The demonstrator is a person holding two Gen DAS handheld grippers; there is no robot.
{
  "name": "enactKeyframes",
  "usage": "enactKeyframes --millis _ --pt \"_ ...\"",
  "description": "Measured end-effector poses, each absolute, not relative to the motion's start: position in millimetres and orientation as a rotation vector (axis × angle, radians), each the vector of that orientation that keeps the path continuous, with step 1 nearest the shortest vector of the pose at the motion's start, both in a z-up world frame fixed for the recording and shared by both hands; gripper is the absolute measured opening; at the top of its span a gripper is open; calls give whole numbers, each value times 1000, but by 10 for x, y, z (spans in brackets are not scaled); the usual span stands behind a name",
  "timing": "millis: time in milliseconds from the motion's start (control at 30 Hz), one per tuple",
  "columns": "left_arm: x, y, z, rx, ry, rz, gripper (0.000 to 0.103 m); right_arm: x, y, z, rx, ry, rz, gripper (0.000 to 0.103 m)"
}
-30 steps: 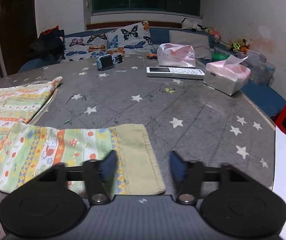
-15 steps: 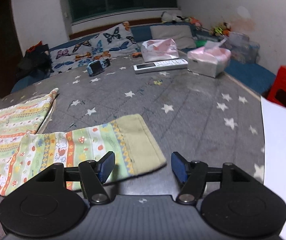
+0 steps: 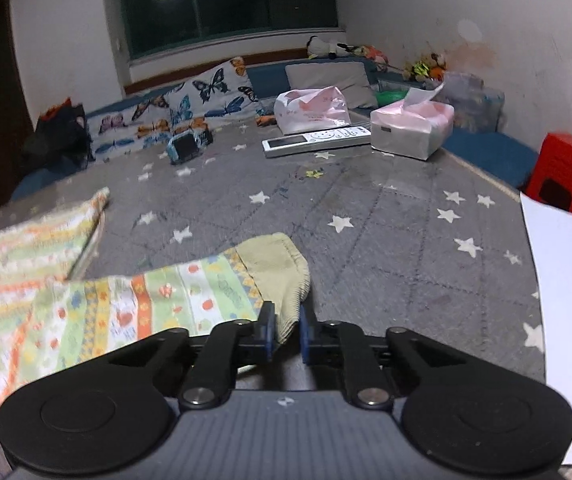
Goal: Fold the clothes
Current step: 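Grasp the khaki sleeve cuff with the right gripper, then lift the sleeve and fold it across the shirt body, then open the right gripper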
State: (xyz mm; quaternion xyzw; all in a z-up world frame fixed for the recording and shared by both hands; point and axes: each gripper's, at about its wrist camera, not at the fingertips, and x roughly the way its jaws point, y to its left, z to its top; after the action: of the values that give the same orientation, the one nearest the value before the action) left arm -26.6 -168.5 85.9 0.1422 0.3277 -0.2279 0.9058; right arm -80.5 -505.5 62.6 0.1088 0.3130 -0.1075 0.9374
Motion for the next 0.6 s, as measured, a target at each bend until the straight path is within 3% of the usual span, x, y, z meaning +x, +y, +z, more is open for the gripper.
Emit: enactKeyframes --millis 300,600 --pt "-267 -1894 661 341 696 -498 103 -812 -5019 1179 314 517 -143 8" --pt "-474 -734 1054 151 607 -323 103 -686 -4281 1829 249 445 86 8"
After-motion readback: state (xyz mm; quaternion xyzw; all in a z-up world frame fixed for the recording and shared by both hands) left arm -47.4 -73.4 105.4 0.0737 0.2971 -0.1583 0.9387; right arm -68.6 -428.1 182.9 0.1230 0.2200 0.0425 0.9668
